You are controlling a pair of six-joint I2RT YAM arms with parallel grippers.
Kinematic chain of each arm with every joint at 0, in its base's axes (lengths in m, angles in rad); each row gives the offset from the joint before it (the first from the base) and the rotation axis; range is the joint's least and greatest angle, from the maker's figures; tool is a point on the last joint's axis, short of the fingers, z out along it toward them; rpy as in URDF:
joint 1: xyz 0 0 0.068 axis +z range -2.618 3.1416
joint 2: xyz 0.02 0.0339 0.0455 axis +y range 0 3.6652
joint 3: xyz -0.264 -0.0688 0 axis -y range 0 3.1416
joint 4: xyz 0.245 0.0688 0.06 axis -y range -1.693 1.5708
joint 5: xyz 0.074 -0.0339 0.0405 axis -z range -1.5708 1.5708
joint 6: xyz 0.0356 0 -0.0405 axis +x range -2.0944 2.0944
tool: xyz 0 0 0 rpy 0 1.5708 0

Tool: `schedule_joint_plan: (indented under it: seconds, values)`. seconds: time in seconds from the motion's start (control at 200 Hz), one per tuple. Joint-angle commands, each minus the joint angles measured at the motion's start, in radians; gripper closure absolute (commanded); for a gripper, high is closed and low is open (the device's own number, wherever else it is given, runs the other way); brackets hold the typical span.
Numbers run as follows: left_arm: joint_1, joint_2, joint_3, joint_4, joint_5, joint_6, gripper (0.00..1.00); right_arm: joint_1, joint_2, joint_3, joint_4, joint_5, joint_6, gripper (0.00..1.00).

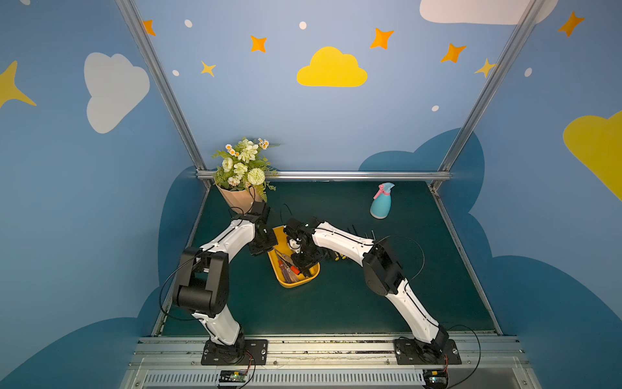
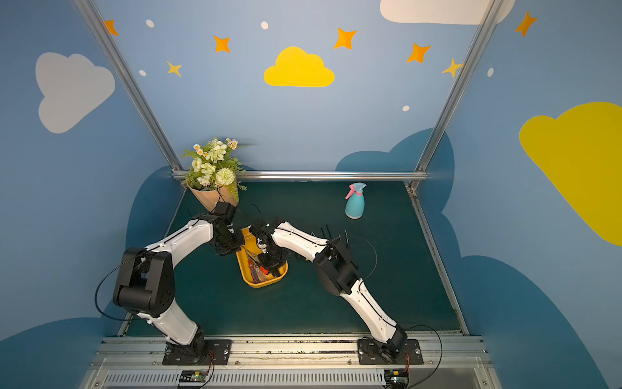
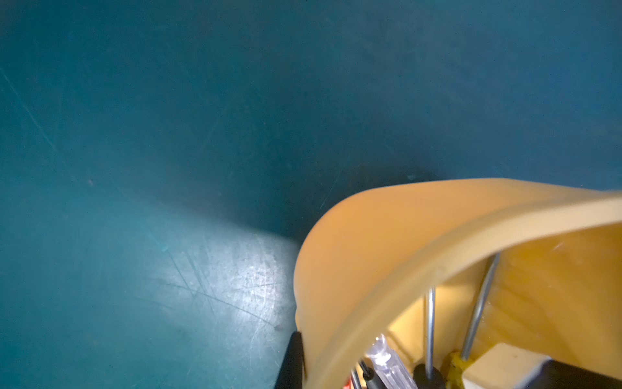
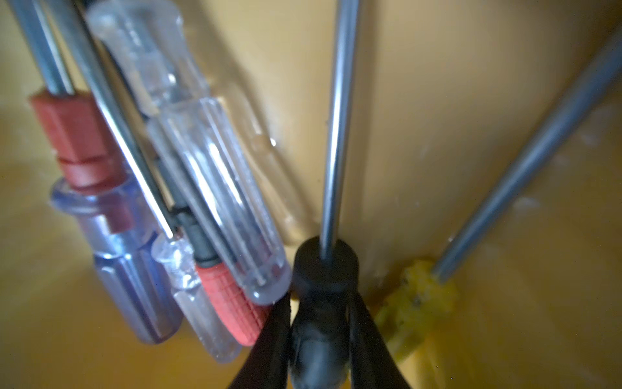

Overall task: Take out the screwdriver from the storage box
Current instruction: Pick up the screwdriver from the storage box.

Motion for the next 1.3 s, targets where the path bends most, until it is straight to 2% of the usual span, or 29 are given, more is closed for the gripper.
schedule_joint_plan:
  seconds: [0.0,0.095,0.561,0.866,1.056,1.297]
  values:
    - [0.000,-0.003,0.040,-0.011,0.026,0.001,0.97,0.000,-0.063,-0.037,-0.005,0.050,-0.020,0.97]
    - [0.000,-0.002,0.035,-0.011,0.023,0.001,0.97,-0.005,-0.113,-0.062,0.019,0.055,-0.023,1.00]
    - [0.000,0.001,0.034,-0.018,0.009,-0.002,0.98,-0.017,-0.278,-0.187,0.139,0.101,-0.014,1.00]
    - [0.012,-0.019,0.006,-0.033,-0.031,0.009,0.97,-0.071,-0.360,-0.281,0.215,0.074,0.020,1.00]
    - [0.032,-0.038,-0.011,-0.034,-0.034,0.015,0.98,-0.113,-0.355,-0.294,0.211,0.067,0.011,1.00]
    - [0.052,-0.059,-0.013,-0.049,-0.051,0.030,0.98,-0.131,-0.234,-0.191,0.091,0.082,0.018,1.00]
